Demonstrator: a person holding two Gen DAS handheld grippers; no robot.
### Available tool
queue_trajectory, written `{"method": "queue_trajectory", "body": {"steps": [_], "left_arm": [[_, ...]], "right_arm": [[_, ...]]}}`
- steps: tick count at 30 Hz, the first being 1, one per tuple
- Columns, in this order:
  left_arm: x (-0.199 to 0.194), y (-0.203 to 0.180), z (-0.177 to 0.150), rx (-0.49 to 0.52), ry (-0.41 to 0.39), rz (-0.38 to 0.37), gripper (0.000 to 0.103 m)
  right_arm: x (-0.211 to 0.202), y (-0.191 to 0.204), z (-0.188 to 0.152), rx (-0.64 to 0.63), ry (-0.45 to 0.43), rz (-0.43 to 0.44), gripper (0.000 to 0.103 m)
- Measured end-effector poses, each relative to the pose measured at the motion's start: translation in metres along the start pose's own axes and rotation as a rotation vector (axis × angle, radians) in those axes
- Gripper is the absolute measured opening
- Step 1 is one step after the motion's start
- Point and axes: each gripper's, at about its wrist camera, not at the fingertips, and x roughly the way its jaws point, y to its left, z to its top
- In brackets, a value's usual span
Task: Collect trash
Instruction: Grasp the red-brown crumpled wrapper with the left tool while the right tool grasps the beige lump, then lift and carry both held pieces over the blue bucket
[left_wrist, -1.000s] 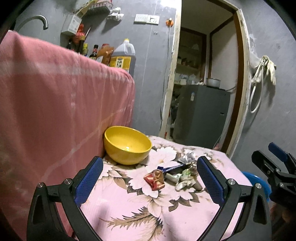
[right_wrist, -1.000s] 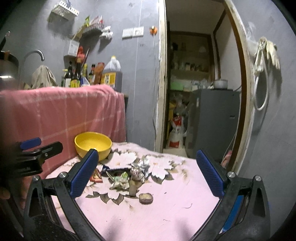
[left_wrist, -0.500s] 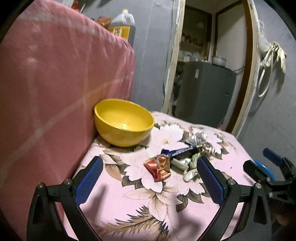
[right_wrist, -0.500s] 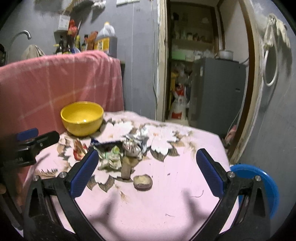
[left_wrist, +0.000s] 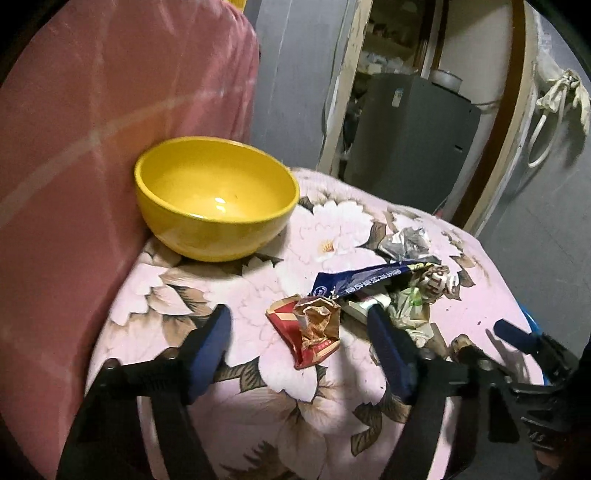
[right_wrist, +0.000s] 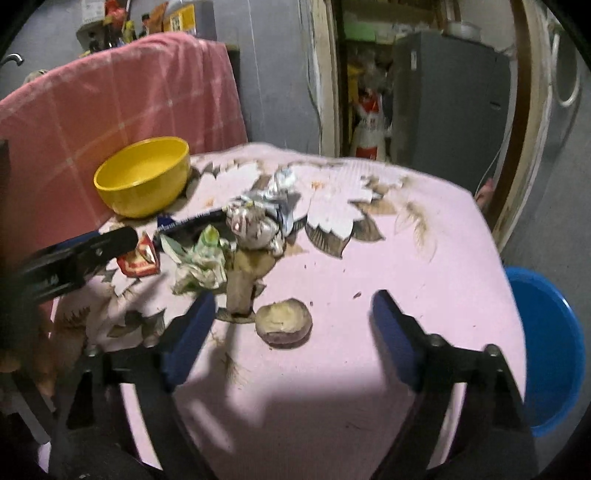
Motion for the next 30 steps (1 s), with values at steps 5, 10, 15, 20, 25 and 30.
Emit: {"method": "queue_trajectory", "body": {"steps": [5, 10, 15, 20, 25, 30], "left_arm": [[0.013, 0.0, 0.001, -0.009, 0.055, -0.028, 0.042], [0.018, -0.001, 0.0, -0.002, 0.085, -0.034, 0.024], [0.009, -0.004, -0.001, -0.004, 0.073, -0.057, 0.022], [-0.01, -0.011, -0.006, -0.004, 0.05, -0.083, 0.021], [-0.034, -0.024, -0.006, 0.009, -0.014, -0.122, 0.021], [-0.058, -0.047, -0.001, 0.034, -0.109, -0.183, 0.022]], "right_arm": [[0.013, 0.002, -0.001, -0.013, 0.072, 0.026, 0.079], [0.016, 0.004, -0.002, -0.018, 0.087, 0.031, 0.066], [0.014, 0.003, -0.004, -0.014, 0.098, 0.044, 0.039], [0.005, 0.001, -0.007, -0.001, 0.084, 0.066, 0.038], [-0.021, -0.002, -0.008, 0.009, -0.006, 0.088, 0.038], [-0.065, -0.007, -0.002, 0.006, -0.173, 0.079, 0.038]]}}
